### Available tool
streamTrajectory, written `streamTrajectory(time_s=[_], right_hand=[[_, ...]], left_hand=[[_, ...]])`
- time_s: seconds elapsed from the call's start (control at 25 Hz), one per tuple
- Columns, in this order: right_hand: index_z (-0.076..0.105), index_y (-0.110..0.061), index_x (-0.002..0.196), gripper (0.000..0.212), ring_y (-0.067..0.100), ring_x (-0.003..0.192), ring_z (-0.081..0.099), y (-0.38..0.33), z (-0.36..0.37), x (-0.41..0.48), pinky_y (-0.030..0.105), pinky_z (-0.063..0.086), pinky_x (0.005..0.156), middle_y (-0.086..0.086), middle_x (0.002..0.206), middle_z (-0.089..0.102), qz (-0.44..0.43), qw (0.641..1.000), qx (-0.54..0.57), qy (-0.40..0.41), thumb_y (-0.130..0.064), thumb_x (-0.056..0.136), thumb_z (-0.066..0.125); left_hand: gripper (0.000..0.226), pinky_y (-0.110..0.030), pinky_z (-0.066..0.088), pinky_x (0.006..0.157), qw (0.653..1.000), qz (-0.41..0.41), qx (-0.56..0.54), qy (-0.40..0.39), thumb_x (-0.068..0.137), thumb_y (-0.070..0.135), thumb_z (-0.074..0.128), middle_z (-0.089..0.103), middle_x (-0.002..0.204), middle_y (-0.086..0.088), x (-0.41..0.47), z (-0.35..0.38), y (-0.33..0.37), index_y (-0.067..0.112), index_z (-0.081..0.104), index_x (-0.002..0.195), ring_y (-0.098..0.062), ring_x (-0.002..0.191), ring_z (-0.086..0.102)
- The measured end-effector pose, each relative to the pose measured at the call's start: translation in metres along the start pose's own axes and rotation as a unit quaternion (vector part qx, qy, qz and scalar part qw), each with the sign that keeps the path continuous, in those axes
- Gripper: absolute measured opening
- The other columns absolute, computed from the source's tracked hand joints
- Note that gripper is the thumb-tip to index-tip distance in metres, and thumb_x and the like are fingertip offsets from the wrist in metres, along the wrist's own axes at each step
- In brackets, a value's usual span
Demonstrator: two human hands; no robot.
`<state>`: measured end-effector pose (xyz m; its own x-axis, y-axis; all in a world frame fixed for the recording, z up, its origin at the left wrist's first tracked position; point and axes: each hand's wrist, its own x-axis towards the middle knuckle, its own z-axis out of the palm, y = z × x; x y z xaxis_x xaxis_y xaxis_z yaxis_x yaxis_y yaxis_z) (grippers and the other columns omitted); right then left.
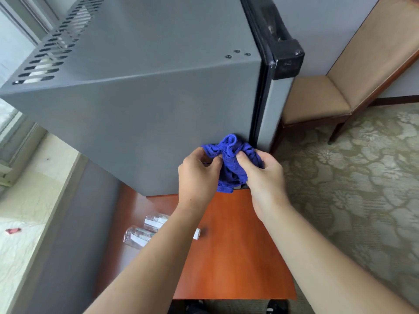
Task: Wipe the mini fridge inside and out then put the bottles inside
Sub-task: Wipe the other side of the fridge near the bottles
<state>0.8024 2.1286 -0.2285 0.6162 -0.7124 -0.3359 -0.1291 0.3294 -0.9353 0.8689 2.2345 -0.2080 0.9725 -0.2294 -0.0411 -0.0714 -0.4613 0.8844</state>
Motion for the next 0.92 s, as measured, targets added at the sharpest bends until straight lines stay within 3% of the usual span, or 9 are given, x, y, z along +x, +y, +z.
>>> streamTrajectory(time_s=[0.08,0.2,0.36,0.48,0.68,0.8,0.92], right_hand=[[0.073,-0.021,0.113,0.055,0.016,0.100,0.076,-0.012,0.000,-0.010,0.048,0.060,0.096,-0.001,0.104,0.080,-0.031,1.000,0.007,0.002,-0.048,0.065,0.081],[0.071,-0.021,0.116,0.040,0.012,0.101,0.075,-0.056,-0.009,-0.026,0.045,0.060,0.096,-0.002,0.107,0.078,-0.140,0.990,0.013,0.009,-0.028,0.079,0.085],[0.071,-0.026,0.121,0.046,0.014,0.110,0.071,-0.116,-0.019,-0.030,0.044,0.057,0.099,-0.003,0.117,0.074,-0.269,0.963,-0.014,0.006,-0.037,0.079,0.083],[0.070,-0.025,0.125,0.046,0.011,0.111,0.069,-0.126,-0.024,-0.025,0.042,0.055,0.100,-0.002,0.120,0.072,-0.306,0.951,-0.040,0.006,-0.038,0.082,0.081],[0.069,-0.028,0.118,0.039,0.015,0.108,0.070,-0.086,-0.038,-0.003,0.044,0.057,0.097,0.000,0.115,0.073,-0.251,0.967,-0.044,0.015,-0.039,0.083,0.079],[0.070,-0.023,0.113,0.029,0.006,0.094,0.074,-0.058,-0.049,0.013,0.032,0.060,0.088,-0.006,0.102,0.077,-0.150,0.988,-0.009,0.016,-0.025,0.086,0.081],[0.070,-0.027,0.108,0.027,0.007,0.091,0.075,-0.020,-0.053,0.030,0.030,0.061,0.085,-0.006,0.099,0.078,-0.081,0.997,-0.013,0.016,-0.021,0.085,0.082]], left_hand=[[0.008,-0.013,0.048,0.062,0.999,0.027,-0.006,0.017,0.092,0.020,0.067,0.072,0.072,0.018,-0.005,0.000,0.015,0.024,0.072,0.087,0.003,0.067,0.066],[0.007,-0.014,0.047,0.063,0.993,0.095,-0.038,0.052,0.093,0.020,0.068,0.071,0.071,0.012,-0.011,-0.006,0.057,0.017,0.070,0.087,0.002,0.062,0.063],[0.011,-0.013,0.043,0.061,0.977,0.184,-0.017,0.104,0.092,0.024,0.067,0.065,0.065,0.012,-0.010,-0.025,0.119,0.017,0.067,0.084,0.002,0.058,0.058],[0.015,-0.012,0.042,0.060,0.973,0.198,-0.017,0.113,0.094,0.025,0.066,0.063,0.064,0.010,-0.013,-0.026,0.134,0.013,0.064,0.085,-0.001,0.057,0.056],[0.018,-0.004,0.038,0.060,0.977,0.193,0.020,0.084,0.093,0.019,0.069,0.060,0.061,0.019,-0.019,-0.002,0.114,0.027,0.060,0.080,0.006,0.061,0.060],[0.012,-0.002,0.042,0.064,0.984,0.167,0.032,0.043,0.092,0.018,0.071,0.067,0.068,0.024,-0.016,0.021,0.083,0.027,0.068,0.086,0.010,0.069,0.065],[0.008,-0.016,0.057,0.077,0.995,0.098,0.003,-0.015,0.091,0.020,0.075,0.078,0.082,0.017,-0.007,0.036,0.038,0.024,0.079,0.098,0.004,0.079,0.073]])
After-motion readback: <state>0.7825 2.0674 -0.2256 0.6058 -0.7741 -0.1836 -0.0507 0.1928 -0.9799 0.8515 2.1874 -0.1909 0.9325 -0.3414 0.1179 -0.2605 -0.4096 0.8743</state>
